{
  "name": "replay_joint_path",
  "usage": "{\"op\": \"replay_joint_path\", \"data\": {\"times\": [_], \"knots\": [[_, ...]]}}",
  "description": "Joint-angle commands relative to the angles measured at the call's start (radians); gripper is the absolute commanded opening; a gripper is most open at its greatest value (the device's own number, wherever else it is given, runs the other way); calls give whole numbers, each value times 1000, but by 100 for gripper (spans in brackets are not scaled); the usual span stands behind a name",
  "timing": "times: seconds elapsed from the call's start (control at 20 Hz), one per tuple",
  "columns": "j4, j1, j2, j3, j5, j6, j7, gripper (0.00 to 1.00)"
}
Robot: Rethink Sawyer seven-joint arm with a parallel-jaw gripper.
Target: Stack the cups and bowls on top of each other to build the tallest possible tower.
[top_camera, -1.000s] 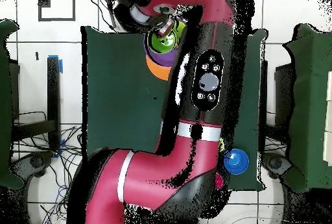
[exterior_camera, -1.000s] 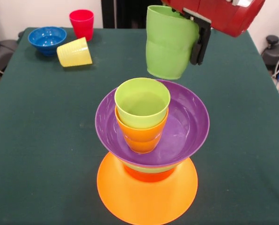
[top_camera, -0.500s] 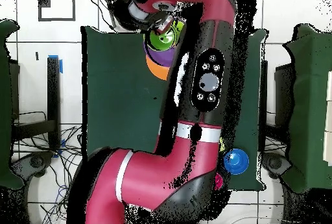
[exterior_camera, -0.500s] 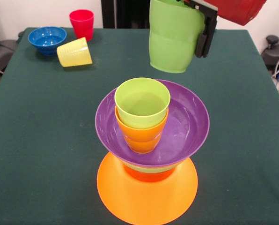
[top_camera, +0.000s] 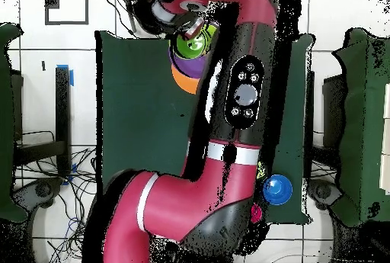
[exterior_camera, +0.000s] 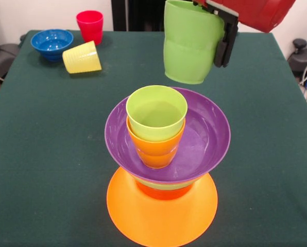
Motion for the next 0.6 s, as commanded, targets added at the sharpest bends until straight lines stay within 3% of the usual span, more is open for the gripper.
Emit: {"op": "replay_joint_path", "data": {"times": [0.05,0.6], "knots": [[-12,-43,56,-64,66,5,38,0],[-50,-83,118,-295,287,-21,-15,0]]}}
